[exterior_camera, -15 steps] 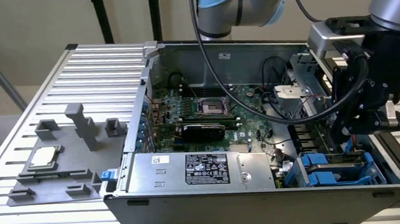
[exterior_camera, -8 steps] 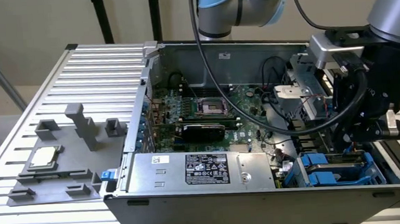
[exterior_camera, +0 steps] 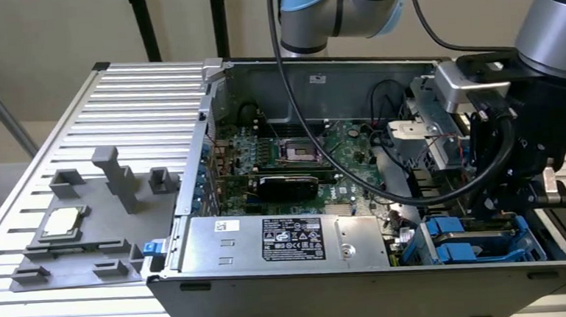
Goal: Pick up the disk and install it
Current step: 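Insert the second disk wire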
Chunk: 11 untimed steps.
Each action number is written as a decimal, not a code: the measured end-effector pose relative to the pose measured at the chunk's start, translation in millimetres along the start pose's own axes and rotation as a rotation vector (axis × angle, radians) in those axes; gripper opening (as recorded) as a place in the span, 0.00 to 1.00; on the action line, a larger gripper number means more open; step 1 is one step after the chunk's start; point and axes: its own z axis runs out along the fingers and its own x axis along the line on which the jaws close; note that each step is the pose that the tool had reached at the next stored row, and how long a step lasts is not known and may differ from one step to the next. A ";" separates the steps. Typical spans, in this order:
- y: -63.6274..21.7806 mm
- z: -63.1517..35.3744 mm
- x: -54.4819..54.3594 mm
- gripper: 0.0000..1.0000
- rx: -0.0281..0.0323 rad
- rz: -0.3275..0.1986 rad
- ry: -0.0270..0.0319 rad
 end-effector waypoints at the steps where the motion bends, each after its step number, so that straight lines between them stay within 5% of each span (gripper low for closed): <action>1: 0.1 1.3 0.0 0.16 0.0014 -0.001 -0.0001; 11: 0.4 7.0 -0.4 0.16 0.0186 -0.020 -0.0043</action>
